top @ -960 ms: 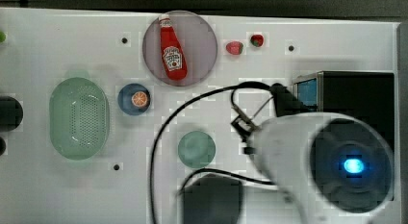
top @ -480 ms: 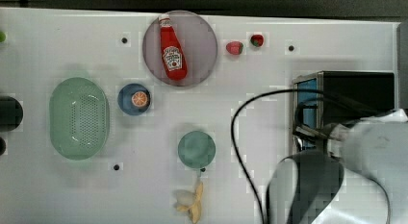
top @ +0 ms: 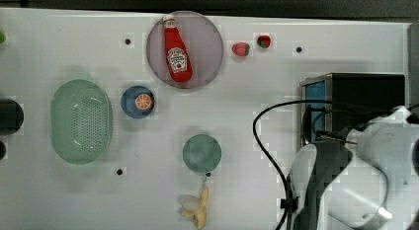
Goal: Flap open oven.
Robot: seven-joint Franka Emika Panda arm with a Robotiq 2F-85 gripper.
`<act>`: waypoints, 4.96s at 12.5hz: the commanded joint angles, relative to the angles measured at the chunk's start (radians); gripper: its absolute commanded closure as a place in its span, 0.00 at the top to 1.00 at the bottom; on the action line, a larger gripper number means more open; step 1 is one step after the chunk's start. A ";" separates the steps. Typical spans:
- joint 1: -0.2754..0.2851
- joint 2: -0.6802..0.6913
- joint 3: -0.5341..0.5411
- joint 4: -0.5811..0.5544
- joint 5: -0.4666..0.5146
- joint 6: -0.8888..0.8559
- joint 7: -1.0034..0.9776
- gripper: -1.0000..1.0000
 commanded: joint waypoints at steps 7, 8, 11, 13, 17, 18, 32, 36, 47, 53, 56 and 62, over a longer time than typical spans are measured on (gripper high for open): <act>-0.010 0.137 0.018 -0.077 0.004 0.230 -0.067 0.17; -0.007 0.147 0.021 -0.077 0.004 0.241 -0.067 0.17; 0.013 0.156 0.034 -0.084 -0.036 0.254 -0.051 0.17; 0.040 0.156 0.036 -0.089 -0.122 0.254 0.023 0.17; 0.092 0.156 0.049 -0.112 -0.327 0.253 0.261 0.17; 0.104 0.156 0.057 -0.121 -0.358 0.254 0.298 0.17; 0.257 0.397 0.206 -0.131 -0.809 0.221 1.052 0.17; 0.311 0.512 0.213 -0.088 -0.831 0.223 1.109 0.17; 0.308 0.133 0.211 -0.004 -0.269 0.142 1.147 0.17; 0.306 -0.122 0.180 0.139 0.027 -0.336 1.156 0.17; 0.306 -0.195 0.180 0.229 0.017 -0.424 1.156 0.17; 0.305 -0.241 0.176 0.298 -0.010 -0.626 1.308 0.17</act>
